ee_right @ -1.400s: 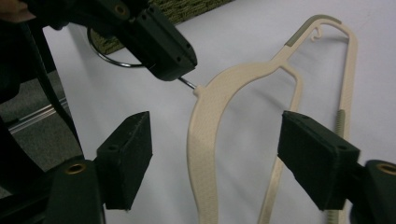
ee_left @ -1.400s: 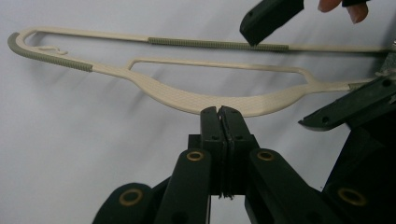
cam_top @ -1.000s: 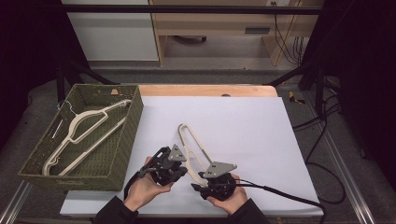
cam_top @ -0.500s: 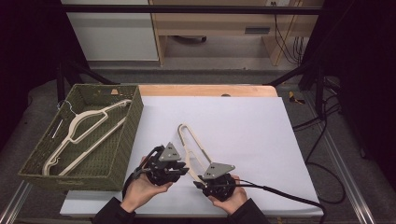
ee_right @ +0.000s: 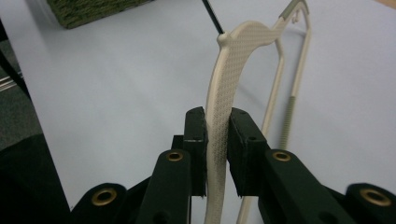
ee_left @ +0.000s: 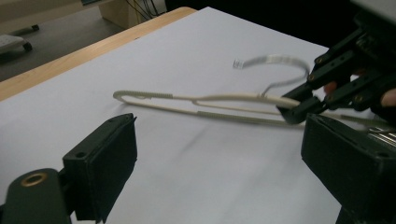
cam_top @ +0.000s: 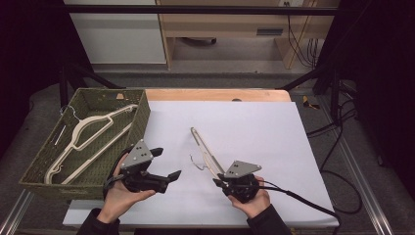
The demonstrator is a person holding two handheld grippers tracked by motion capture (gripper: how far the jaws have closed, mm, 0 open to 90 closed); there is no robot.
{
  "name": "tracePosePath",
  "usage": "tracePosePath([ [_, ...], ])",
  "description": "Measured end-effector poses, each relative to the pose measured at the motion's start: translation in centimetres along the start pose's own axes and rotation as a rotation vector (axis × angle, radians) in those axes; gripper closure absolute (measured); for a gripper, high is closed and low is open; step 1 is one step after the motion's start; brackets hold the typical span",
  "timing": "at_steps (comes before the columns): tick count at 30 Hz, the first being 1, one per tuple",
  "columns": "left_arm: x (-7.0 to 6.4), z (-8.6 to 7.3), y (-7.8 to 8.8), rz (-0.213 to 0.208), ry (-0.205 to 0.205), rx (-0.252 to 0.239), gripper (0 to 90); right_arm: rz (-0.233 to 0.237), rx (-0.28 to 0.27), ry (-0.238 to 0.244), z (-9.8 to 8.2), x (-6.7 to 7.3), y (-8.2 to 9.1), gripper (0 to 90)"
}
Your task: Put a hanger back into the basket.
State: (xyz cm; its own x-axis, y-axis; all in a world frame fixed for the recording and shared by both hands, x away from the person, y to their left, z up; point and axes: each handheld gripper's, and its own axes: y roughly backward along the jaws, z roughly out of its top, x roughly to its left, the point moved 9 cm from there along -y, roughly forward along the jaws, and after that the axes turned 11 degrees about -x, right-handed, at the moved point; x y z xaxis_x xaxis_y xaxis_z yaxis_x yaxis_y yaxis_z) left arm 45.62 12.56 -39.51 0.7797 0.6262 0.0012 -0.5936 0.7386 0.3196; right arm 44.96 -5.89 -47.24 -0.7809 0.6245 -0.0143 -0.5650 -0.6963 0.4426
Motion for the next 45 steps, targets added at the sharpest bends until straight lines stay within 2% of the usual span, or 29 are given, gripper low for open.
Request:
tracePosePath([
  [6,0.3,-1.2,-0.5,-0.003,0.013,0.006,8.1,-0.094,-0.012,-0.024,0.6,-2.6,1.7,81.7],
  [10,0.4,-1.6,-0.9,-0.003,0.021,0.012,8.0,-0.154,-0.023,-0.065,0.5,-4.6,2.6,84.6],
  [12,0.4,-1.6,-0.9,0.000,0.019,0.012,8.1,-0.139,-0.041,-0.110,0.4,-5.3,2.9,86.6],
  [14,0.4,-1.6,-0.9,0.001,0.017,0.012,8.4,-0.162,-0.039,-0.114,0.2,-5.8,3.1,86.7],
  [16,0.4,-1.6,-0.9,0.000,0.013,0.011,9.0,-0.155,-0.043,-0.115,0.3,-6.0,3.3,86.8],
  [18,0.3,-1.6,-1.0,-0.005,0.010,0.012,9.1,-0.131,-0.052,-0.123,0.5,-5.8,3.4,86.8],
  [21,-0.1,-1.5,-1.3,-0.024,0.003,0.015,9.4,-0.058,-0.079,-0.133,1.1,-4.9,3.4,86.9],
  [28,-0.8,-1.3,-2.7,-0.055,-0.020,0.025,10.7,0.066,-0.102,-0.089,2.1,-2.5,2.9,86.8],
  [31,-1.1,-0.9,-3.6,-0.074,-0.040,0.026,11.2,0.106,-0.107,-0.088,2.4,-1.6,2.7,86.8],
  [34,-1.5,-0.7,-4.5,-0.096,-0.050,0.027,13.1,0.132,-0.112,-0.078,2.6,-1.2,2.7,86.8],
  [38,-2.0,-0.8,-5.5,-0.132,-0.070,0.053,17.9,0.159,-0.118,-0.080,2.7,-0.8,2.7,86.9],
  [45,-2.3,-1.6,-6.8,-0.151,-0.102,0.109,31.6,0.194,-0.103,-0.064,2.6,-0.1,2.4,86.8],
])
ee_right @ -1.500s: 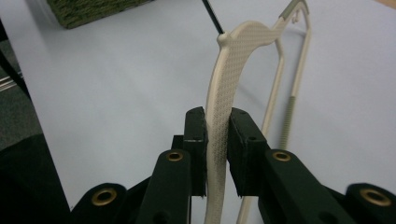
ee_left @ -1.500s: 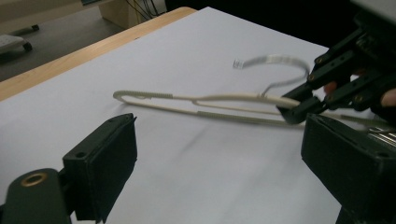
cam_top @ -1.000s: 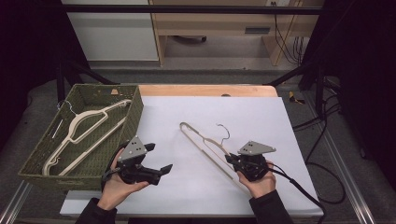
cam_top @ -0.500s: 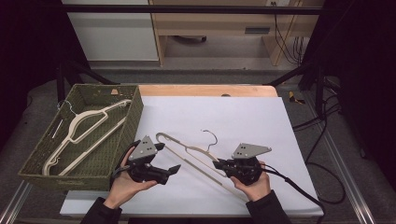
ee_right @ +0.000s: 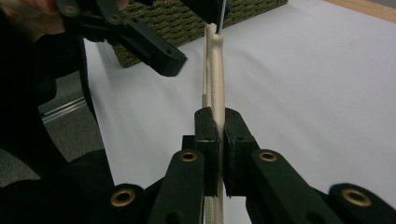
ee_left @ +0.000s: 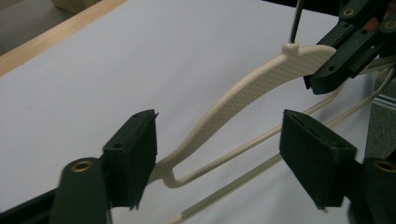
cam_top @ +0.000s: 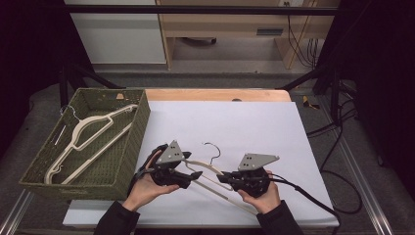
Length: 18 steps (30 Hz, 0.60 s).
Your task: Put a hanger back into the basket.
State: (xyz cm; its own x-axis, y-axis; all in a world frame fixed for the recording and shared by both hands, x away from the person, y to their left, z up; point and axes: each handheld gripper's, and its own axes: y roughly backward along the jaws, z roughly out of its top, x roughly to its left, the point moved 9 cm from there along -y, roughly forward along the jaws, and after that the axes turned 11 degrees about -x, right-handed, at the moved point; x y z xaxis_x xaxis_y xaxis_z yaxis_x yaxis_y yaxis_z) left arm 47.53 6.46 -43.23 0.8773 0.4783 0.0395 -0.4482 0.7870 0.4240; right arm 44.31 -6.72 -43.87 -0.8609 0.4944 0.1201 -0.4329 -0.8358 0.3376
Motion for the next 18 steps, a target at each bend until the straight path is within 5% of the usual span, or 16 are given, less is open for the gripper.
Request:
tracePosePath([
  [8,-0.4,-0.9,-0.4,-0.028,-0.042,0.054,58.5,0.045,0.020,0.007,-0.3,0.7,-0.3,86.8],
  [15,-0.6,-1.4,-0.1,-0.023,-0.097,0.093,65.1,0.057,0.034,0.007,-0.6,0.7,-0.5,86.3],
  [18,-0.8,-1.6,0.2,-0.023,-0.111,0.107,69.7,0.025,0.028,0.018,-0.6,0.4,-0.5,83.1],
])
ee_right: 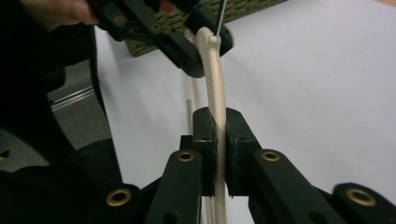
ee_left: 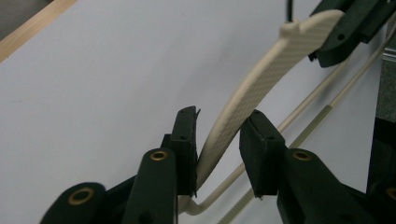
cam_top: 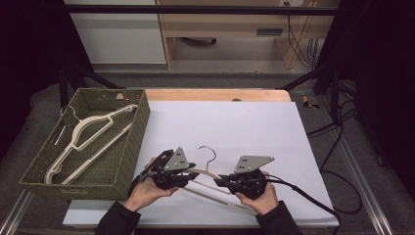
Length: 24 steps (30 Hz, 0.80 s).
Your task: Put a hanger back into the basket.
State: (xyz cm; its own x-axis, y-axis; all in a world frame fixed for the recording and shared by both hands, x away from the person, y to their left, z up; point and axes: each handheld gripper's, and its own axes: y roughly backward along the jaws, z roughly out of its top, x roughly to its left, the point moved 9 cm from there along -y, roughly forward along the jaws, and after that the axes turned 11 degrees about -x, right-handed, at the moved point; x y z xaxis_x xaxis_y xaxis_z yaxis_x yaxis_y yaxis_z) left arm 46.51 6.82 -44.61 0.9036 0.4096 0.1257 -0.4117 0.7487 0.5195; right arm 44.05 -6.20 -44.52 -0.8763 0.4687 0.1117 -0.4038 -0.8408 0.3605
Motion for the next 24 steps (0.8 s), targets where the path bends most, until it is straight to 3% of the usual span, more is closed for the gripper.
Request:
tracePosePath([
  [5,-0.8,0.1,0.4,-0.021,0.029,0.006,76.9,-0.072,-0.025,0.030,0.3,-0.8,0.2,74.9],
  [10,-1.5,0.0,0.7,-0.039,0.054,0.014,79.6,-0.104,-0.044,0.041,0.5,-1.0,0.2,66.6],
  [14,-1.9,0.1,0.5,-0.064,0.098,-0.002,81.7,-0.124,-0.050,0.049,0.4,-1.3,0.0,60.2],
  [20,-3.0,0.5,0.6,-0.132,0.130,-0.024,85.9,-0.159,-0.049,0.070,0.3,-1.7,-0.1,51.5],
  [24,-2.9,0.7,0.8,-0.104,0.142,-0.034,86.7,-0.171,-0.068,0.086,0.6,-1.9,0.3,46.1],
])
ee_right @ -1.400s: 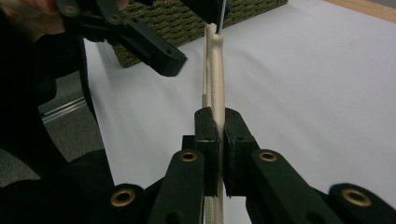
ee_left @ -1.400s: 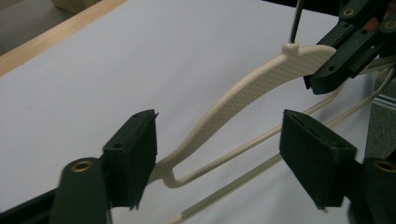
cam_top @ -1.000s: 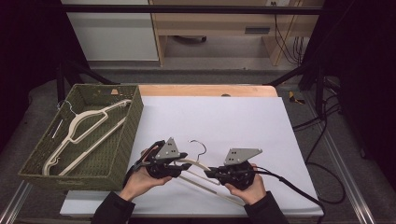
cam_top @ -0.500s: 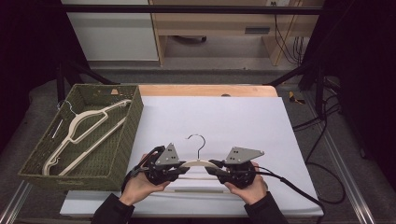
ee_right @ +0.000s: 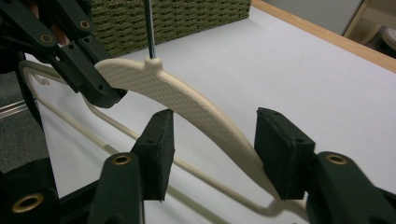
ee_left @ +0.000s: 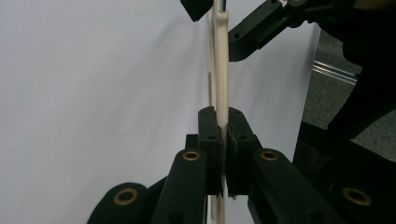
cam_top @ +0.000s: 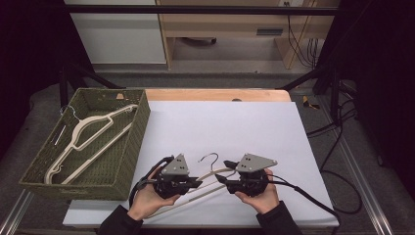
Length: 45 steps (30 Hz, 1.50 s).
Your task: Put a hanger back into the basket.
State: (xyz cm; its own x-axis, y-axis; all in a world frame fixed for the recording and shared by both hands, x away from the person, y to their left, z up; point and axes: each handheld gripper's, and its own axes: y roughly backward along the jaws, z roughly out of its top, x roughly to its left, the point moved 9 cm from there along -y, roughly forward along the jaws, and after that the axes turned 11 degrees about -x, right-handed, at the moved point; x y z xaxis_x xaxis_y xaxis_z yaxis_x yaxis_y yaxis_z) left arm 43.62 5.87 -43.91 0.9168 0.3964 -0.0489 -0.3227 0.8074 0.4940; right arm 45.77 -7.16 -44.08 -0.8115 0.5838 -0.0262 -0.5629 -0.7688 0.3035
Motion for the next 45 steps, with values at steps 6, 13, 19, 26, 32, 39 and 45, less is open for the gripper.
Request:
tracePosePath([
  [6,1.4,0.0,0.9,0.078,0.033,-0.016,86.7,-0.039,-0.056,-0.027,0.8,-1.0,1.1,35.1],
  [13,2.6,0.6,2.4,0.138,0.063,-0.056,86.7,-0.116,-0.106,-0.104,0.9,-3.4,3.0,22.2],
  [19,3.4,2.1,4.6,0.179,0.060,-0.103,86.7,-0.162,-0.135,-0.126,1.0,-4.8,4.2,14.9],
  [26,4.1,4.3,7.9,0.219,0.037,-0.139,86.7,-0.199,-0.152,-0.151,0.7,-6.0,4.9,9.5],
  [32,5.1,6.3,10.9,0.239,0.021,-0.181,86.7,-0.216,-0.153,-0.155,0.5,-6.6,5.4,7.6],
  [39,6.9,7.7,14.2,0.286,0.001,-0.190,86.7,-0.239,-0.159,-0.172,0.4,-7.2,5.8,7.1],
  [45,8.8,8.1,16.3,0.308,0.013,-0.212,86.7,-0.246,-0.182,-0.172,0.6,-7.6,6.4,6.9],
])
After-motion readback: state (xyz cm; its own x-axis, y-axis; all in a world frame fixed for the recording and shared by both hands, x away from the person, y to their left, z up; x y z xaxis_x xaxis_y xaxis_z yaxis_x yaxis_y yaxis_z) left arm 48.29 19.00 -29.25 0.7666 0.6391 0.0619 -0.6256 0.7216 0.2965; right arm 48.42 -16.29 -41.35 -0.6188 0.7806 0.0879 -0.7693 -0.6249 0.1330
